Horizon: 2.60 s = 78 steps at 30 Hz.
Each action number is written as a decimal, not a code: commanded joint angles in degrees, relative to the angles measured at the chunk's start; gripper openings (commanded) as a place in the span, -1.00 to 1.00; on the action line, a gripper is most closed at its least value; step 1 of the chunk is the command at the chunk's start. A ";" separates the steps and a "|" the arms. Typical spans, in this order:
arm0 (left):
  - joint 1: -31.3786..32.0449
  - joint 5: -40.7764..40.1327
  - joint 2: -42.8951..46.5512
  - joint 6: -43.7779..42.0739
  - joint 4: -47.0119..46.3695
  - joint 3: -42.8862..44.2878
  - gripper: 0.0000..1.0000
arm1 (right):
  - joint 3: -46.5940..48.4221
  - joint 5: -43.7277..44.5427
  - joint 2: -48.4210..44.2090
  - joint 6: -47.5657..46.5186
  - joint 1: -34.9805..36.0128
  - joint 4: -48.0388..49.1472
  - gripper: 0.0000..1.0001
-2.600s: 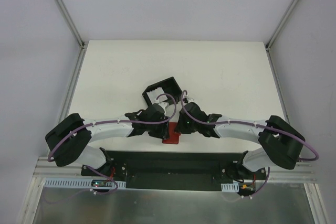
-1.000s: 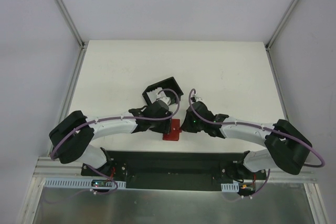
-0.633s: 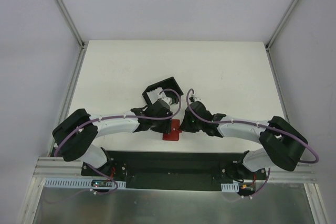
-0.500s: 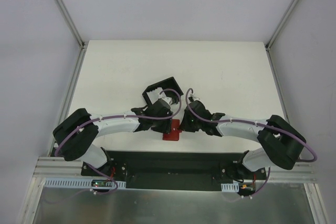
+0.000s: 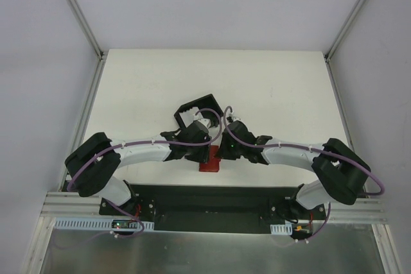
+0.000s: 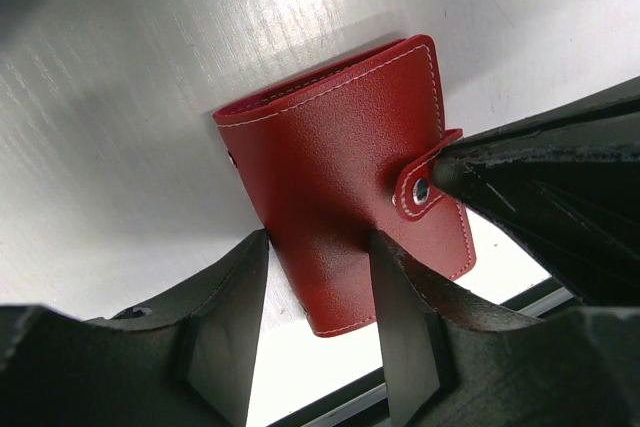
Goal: Put the credit cards into the card holder
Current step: Close the card holder at the center of the board.
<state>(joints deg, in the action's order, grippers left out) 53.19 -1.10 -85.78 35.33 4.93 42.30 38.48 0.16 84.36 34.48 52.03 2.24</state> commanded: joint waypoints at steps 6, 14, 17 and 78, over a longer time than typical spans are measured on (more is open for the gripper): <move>0.16 -0.74 -1.50 -0.61 1.22 0.32 -0.15 | 4.41 -2.10 1.60 -1.34 2.11 -0.65 -0.80; 0.16 -0.92 -0.80 -0.44 1.22 -0.38 -0.15 | 3.80 -0.52 1.42 -0.82 2.20 -1.80 -0.80; 0.16 -0.92 -0.53 -0.26 1.22 -0.47 -0.14 | 3.80 1.40 2.47 -0.55 2.11 -1.98 -0.80; -0.45 -3.29 3.16 -0.35 -0.09 -1.17 -0.04 | 3.01 6.34 -5.51 0.94 1.85 -5.14 -0.62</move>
<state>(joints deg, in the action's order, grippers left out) 53.17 -3.53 -82.21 35.86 4.91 39.29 42.09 5.34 82.54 35.75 54.00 -1.69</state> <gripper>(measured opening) 0.479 0.187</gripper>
